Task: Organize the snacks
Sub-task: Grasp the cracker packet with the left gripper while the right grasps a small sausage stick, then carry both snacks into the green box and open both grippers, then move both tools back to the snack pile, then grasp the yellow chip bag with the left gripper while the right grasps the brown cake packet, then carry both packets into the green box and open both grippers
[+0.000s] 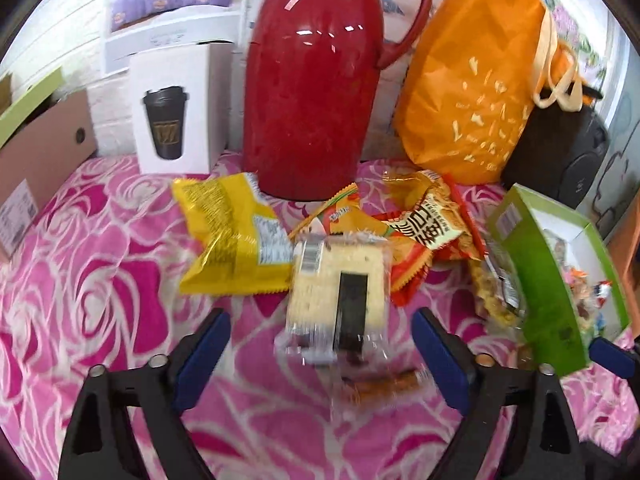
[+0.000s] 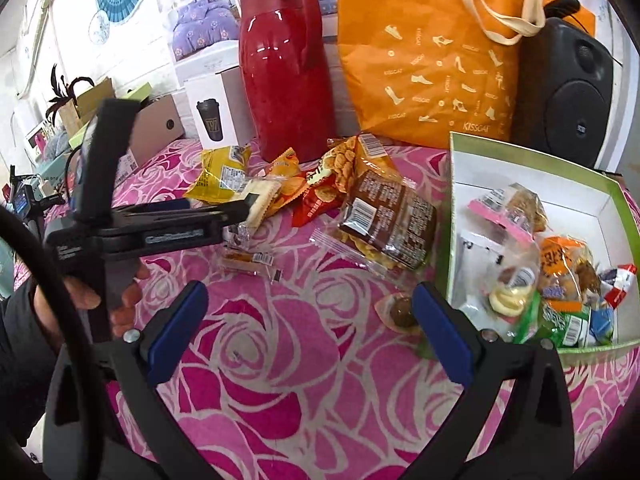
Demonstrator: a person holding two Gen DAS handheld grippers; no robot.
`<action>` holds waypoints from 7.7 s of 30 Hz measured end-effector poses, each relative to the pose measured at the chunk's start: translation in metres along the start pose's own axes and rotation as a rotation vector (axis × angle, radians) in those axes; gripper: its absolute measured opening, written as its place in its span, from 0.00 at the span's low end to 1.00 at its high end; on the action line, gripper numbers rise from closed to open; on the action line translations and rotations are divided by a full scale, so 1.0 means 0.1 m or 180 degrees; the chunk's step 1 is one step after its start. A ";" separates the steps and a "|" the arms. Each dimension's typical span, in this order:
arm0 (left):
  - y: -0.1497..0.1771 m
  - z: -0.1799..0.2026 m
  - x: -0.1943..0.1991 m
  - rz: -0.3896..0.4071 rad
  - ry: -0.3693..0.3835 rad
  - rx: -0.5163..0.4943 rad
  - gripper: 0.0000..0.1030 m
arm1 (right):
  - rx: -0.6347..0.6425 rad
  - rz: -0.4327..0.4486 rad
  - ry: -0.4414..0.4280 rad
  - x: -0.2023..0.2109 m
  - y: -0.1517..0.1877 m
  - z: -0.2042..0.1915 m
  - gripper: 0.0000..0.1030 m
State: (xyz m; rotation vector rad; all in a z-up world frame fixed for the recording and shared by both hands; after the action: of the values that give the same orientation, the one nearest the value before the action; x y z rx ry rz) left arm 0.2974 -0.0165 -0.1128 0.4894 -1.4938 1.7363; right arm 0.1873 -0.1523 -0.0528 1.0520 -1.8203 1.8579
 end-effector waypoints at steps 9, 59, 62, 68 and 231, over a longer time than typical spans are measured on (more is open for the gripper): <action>0.07 -0.03 -0.04 -0.0155 0.0246 -0.0028 0.57 | 0.0151 -0.0142 -0.0071 -0.32 -0.10 -0.16 0.86; -0.09 1.88 1.01 0.0144 0.1248 -0.0877 0.57 | -0.0663 0.0620 0.0557 0.95 0.12 1.35 0.59; -0.13 2.18 0.87 0.0106 0.1307 -0.0997 0.57 | -0.0795 0.0611 0.0793 1.03 0.20 1.68 0.59; -0.12 2.57 0.59 0.0017 0.1300 -0.1127 0.57 | -0.1027 0.0535 0.1069 0.99 0.32 2.22 0.59; -0.03 0.90 1.46 0.0383 0.0572 -0.0514 0.36 | -0.0244 0.0575 0.0334 0.70 -0.14 0.30 0.68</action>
State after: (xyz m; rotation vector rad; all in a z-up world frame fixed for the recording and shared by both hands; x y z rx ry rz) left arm 0.1911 -0.0581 0.0153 0.1585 -1.5435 1.6849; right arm 0.1584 -0.1967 0.0032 0.7712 -1.9633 1.8876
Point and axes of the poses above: each gripper's, at about its wrist camera, not at the fingertips, and x roughly against the way its jaws point, z to its right, y to its underside, the point moved 9 cm from there along -x, roughly the way its jaws point, and after that the axes turned 5 degrees about y, right-handed, at the moved point
